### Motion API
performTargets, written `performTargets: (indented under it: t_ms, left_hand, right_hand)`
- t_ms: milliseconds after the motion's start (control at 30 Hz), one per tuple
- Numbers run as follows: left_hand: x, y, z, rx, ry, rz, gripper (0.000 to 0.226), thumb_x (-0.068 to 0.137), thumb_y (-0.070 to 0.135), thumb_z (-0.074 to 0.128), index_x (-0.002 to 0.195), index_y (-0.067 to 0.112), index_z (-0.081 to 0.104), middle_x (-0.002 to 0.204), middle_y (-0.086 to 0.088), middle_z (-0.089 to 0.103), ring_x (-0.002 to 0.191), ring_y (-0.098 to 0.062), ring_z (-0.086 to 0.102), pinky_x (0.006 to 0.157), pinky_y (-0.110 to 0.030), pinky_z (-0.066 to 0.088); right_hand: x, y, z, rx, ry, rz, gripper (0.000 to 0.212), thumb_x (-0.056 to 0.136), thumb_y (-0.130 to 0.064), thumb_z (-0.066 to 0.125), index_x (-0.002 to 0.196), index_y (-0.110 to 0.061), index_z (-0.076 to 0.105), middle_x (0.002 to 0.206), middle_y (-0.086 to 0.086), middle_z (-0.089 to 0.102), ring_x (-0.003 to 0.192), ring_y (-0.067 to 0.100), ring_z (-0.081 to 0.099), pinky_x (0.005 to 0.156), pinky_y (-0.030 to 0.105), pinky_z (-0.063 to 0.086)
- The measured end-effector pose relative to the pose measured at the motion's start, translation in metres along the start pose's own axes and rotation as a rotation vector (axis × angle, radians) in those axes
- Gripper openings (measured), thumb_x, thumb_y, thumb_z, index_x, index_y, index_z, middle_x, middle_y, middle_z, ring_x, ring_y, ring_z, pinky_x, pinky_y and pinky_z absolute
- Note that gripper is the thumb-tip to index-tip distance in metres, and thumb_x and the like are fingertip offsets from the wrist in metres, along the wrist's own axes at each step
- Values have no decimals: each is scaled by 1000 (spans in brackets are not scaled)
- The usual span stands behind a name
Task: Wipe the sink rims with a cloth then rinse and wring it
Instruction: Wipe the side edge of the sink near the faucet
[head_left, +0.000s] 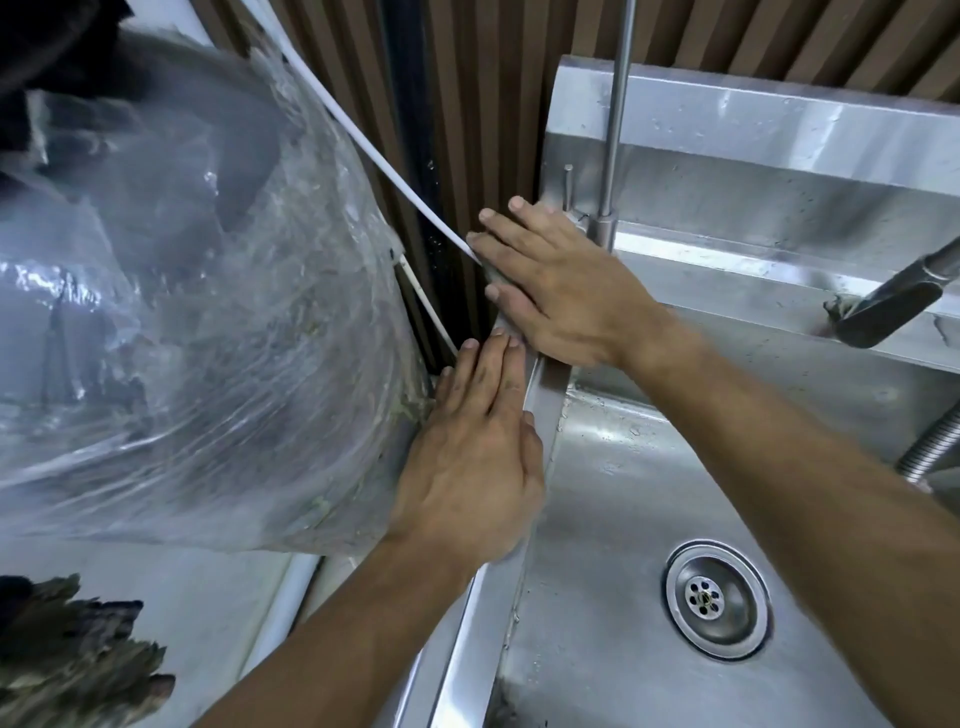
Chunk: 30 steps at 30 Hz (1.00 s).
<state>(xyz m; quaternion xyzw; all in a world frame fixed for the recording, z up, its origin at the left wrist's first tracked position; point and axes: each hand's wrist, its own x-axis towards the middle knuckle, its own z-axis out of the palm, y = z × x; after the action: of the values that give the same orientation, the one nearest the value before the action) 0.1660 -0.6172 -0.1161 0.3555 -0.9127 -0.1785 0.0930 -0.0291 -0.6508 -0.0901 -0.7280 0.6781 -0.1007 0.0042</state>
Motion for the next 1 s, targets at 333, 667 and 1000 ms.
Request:
performTargets:
  t_ms: [333, 667, 1000]
  left_hand:
    - [0, 1, -3, 8, -29, -14, 68, 100, 34, 16, 165, 16, 6, 173, 0, 0, 159, -17, -3, 129, -37, 3]
    - [0, -1, -2, 35, -36, -12, 70, 97, 39, 10, 164, 18, 4, 173, 2, 3, 159, -16, -3, 129, -34, -2]
    - [13, 7, -8, 124, 68, 39, 56, 92, 26, 34, 143, 6, 43, 143, -13, 47, 137, -37, 46, 119, -54, 33]
  right_hand:
    - [-26, -1, 1, -14, -21, 44, 63, 108, -59, 22, 163, -29, 26, 169, -1, 28, 153, 24, 24, 124, 37, 7]
    - [-61, -6, 24, 209, 294, 365, 42, 109, -50, 37, 138, -26, 55, 113, 1, 55, 103, 22, 50, 86, 37, 45]
    - [-22, 58, -67, 179, 753, 478, 54, 112, -44, 30, 161, -21, 29, 164, 15, 26, 151, 24, 26, 126, 34, 20]
